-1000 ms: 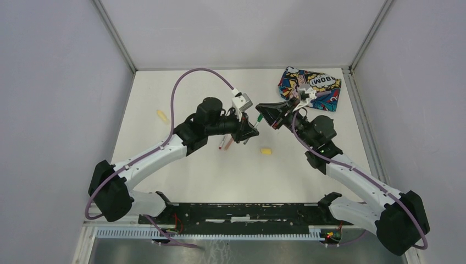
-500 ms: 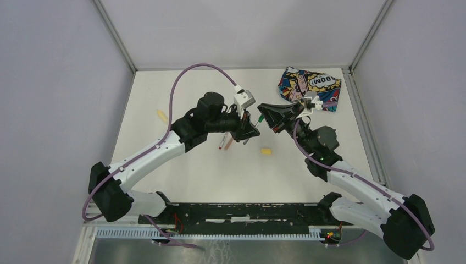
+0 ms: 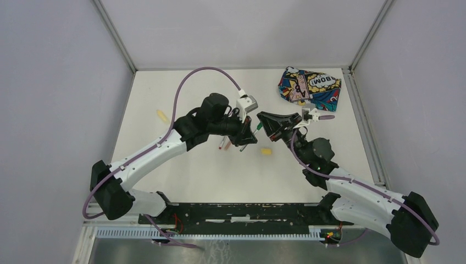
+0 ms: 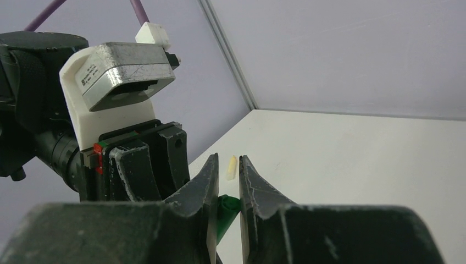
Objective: Insert the pens into the pen caps
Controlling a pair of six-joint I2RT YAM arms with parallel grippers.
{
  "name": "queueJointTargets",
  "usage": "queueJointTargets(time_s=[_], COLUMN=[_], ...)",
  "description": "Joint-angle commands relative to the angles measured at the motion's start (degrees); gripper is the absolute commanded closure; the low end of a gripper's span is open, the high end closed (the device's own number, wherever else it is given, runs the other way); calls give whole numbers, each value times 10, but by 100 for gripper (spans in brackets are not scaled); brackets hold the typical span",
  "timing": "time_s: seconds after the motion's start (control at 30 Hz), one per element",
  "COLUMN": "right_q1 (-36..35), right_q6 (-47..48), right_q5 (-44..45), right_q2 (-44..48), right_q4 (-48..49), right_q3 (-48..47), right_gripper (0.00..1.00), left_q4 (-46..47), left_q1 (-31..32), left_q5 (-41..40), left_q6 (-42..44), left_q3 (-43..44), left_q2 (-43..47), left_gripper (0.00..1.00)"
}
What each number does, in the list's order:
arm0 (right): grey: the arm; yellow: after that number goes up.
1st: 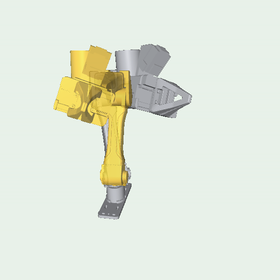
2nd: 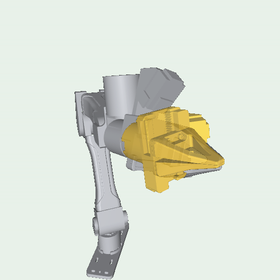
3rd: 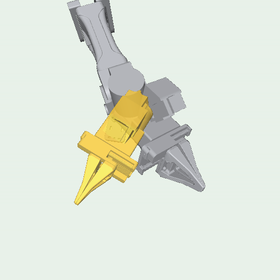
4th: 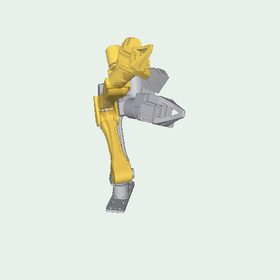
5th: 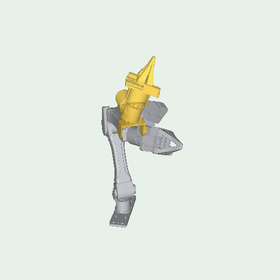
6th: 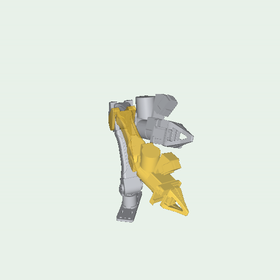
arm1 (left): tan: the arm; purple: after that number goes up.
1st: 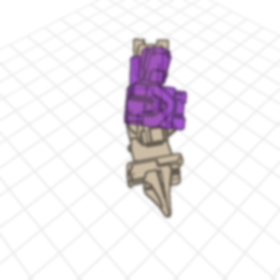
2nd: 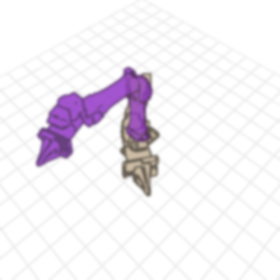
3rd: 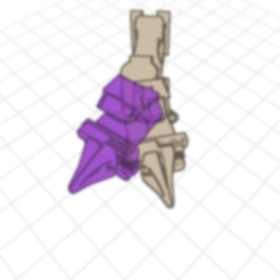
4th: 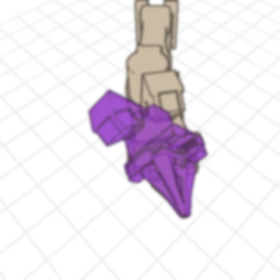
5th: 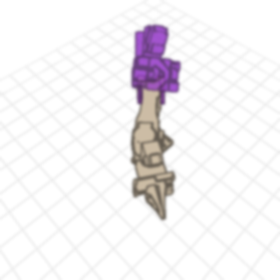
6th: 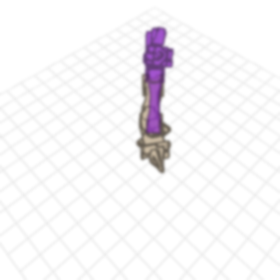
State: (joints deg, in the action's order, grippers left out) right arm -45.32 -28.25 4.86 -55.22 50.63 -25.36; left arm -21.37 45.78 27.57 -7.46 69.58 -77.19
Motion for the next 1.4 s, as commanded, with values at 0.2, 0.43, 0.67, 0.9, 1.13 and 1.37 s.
queueJointTargets(time_s=[0.2, 0.43, 0.67, 0.9, 1.13, 1.37], right_q1=[-28, -27, -27, -27, -27, -26], right_q6=[159, 227, 252, 211, 178, 166], right_q5=[-5, 50, 128, 214, 200, 158], right_q2=[66, 97, 138, 107, 80, 56], right_q4=[-329, -285, -296, -446, -505, -505], right_q3=[-143, -230, -193, -156, -127, -116], right_gripper=[74, 46, 37, 37, 35, 34], left_q4=[231, 217, 174, 68, -53, -94], left_q1=[-20, -20, -23, -103, -157, -166], left_q5=[-62, -95, -164, -289, -340, -354], left_q6=[56, 53, 47, 6, 27, 14], left_q3=[13, -67, -102, -62, -6, 8], left_q2=[27, 43, 46, -10, -95, -186], left_gripper=[98, 98, 98, 98, 98, 98])
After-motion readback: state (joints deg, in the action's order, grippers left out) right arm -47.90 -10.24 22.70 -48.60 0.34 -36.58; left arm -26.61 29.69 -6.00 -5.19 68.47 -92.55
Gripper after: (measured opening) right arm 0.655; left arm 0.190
